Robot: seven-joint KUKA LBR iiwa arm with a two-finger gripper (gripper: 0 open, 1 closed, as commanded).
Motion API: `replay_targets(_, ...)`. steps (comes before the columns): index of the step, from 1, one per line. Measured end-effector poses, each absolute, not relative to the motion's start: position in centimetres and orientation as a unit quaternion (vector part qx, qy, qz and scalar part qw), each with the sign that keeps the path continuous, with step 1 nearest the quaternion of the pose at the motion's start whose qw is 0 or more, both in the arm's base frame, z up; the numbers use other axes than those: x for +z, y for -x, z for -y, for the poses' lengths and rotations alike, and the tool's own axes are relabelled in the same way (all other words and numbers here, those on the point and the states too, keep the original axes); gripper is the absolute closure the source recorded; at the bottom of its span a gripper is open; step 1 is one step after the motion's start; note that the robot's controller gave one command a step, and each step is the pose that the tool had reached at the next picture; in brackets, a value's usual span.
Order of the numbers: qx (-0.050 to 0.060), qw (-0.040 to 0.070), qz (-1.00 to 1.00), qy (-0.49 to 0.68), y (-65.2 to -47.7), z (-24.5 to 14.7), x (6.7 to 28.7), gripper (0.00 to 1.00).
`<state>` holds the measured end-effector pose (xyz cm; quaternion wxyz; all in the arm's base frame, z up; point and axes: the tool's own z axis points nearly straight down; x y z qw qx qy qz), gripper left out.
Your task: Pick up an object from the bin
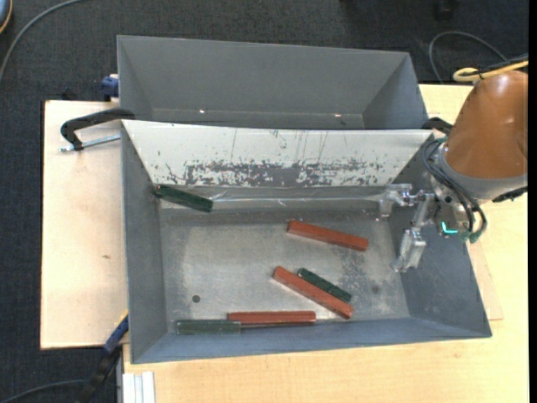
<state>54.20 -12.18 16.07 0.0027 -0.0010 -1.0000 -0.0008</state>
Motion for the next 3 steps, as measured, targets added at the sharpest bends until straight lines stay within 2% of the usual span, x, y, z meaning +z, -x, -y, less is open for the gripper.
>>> replay_targets(1, -0.002, 0.002, 1.000, -0.016, -57.0, 9.9, 6.6, 0.00)
replay_targets(2, 0.000, 0.000, 1.000, -0.016, -57.1, 10.0, 7.1, 1.00)
replay_targets(3, 0.002, -0.007, 0.984, -0.180, -58.2, 11.1, 26.1, 1.00)
